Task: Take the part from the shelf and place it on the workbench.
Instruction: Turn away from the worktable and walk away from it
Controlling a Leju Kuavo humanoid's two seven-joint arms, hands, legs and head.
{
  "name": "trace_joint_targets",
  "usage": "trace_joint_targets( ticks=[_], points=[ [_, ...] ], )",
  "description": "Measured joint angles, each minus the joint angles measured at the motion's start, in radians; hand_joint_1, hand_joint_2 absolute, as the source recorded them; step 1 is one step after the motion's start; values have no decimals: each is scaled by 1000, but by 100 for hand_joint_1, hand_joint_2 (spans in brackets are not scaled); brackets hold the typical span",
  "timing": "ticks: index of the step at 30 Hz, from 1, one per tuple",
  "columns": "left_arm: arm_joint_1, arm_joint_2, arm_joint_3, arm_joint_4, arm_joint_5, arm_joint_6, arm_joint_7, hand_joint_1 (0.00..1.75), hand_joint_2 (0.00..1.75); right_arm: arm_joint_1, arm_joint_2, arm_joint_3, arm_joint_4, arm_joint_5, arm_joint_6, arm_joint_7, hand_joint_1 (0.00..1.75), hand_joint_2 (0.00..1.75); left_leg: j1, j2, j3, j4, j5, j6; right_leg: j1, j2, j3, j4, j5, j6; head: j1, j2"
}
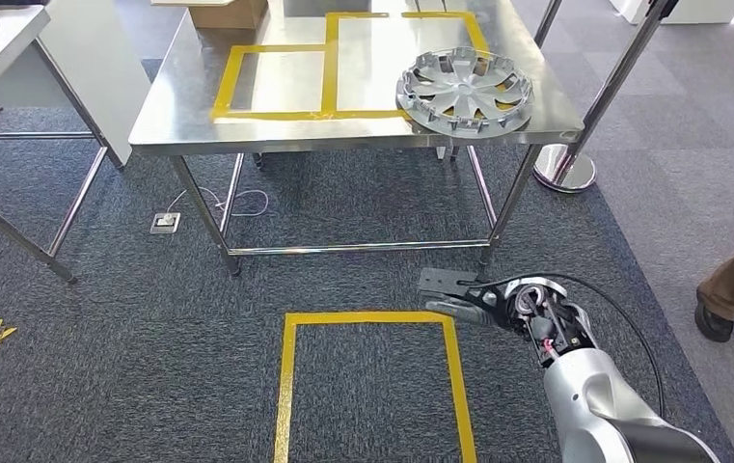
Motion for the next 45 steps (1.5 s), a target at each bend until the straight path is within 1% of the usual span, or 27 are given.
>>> trace_joint_targets(
  ticks=[3,10,15,21,25,27,28,31,35,37,41,43,45],
  points=[
    [5,3,2,0,2,-6,-6,0,0,87,-5,-54,6,-43,0,-33,0,175,1,0,-2,0,-1,0,4,0,-1,-2,3,2,0,0],
    [18,10,10,0,20,-70,-42,0,0,274,3,-147,23,-116,0,-174,0,175,5,0,-1,-9,4,-10,8,0,-4,-1,1,-6,0,0],
    [23,15,10,0,22,-119,-68,0,0,382,14,-214,36,-197,0,-228,0,175,6,0,-2,-9,5,-14,8,0,-5,-1,1,-7,0,0],
    [28,18,10,0,19,-154,-81,0,0,510,24,-313,49,-302,0,-351,0,175,4,0,-3,-9,5,-15,6,0,-6,-1,2,-7,0,0],
    [29,18,14,0,22,-155,-83,0,0,571,30,-399,58,-424,0,-430,0,0,3,0,-4,-8,5,-15,4,0,-6,-1,2,-6,0,0],
    [29,17,19,0,27,-155,-84,0,0,596,34,-460,66,-495,0,-452,0,0,2,1,-4,-8,4,-15,4,0,-6,-2,2,-6,0,0],
    [29,15,22,0,30,-155,-84,0,0,608,36,-488,71,-508,-1,-452,0,0,2,1,-4,-8,4,-15,3,0,-6,-2,2,-6,0,0],
    [30,10,30,1,38,-161,-84,0,0,644,37,-530,83,-478,-5,-413,0,0,2,3,-4,-8,4,-15,3,2,-7,-2,2,-6,0,0],
    [30,5,35,1,41,-160,-73,0,0,669,32,-545,91,-434,-5,-323,0,0,2,5,-4,-8,3,-15,3,5,-8,-2,2,-6,0,0],
    [30,4,36,1,41,-152,-68,0,0,673,28,-546,93,-415,-5,-297,0,0,2,5,-4,-8,4,-15,3,5,-8,-2,2,-6,0,0],
    [29,5,38,1,41,-137,-57,0,0,678,23,-546,96,-395,-5,-274,0,0,2,5,-4,-8,4,-15,3,5,-8,-1,2,-7,0,0],
    [29,6,42,1,43,-134,-51,0,0,680,24,-545,98,-383,-5,-267,0,0,0,5,-5,-4,2,-11,0,6,-8,-3,4,-4,0,0],
    [29,9,46,1,45,-133,-48,0,0,680,25,-544,100,-378,-5,-262,0,0,-2,5,-7,-1,1,-5,-3,6,-8,-5,9,1,0,0]
  ],
)
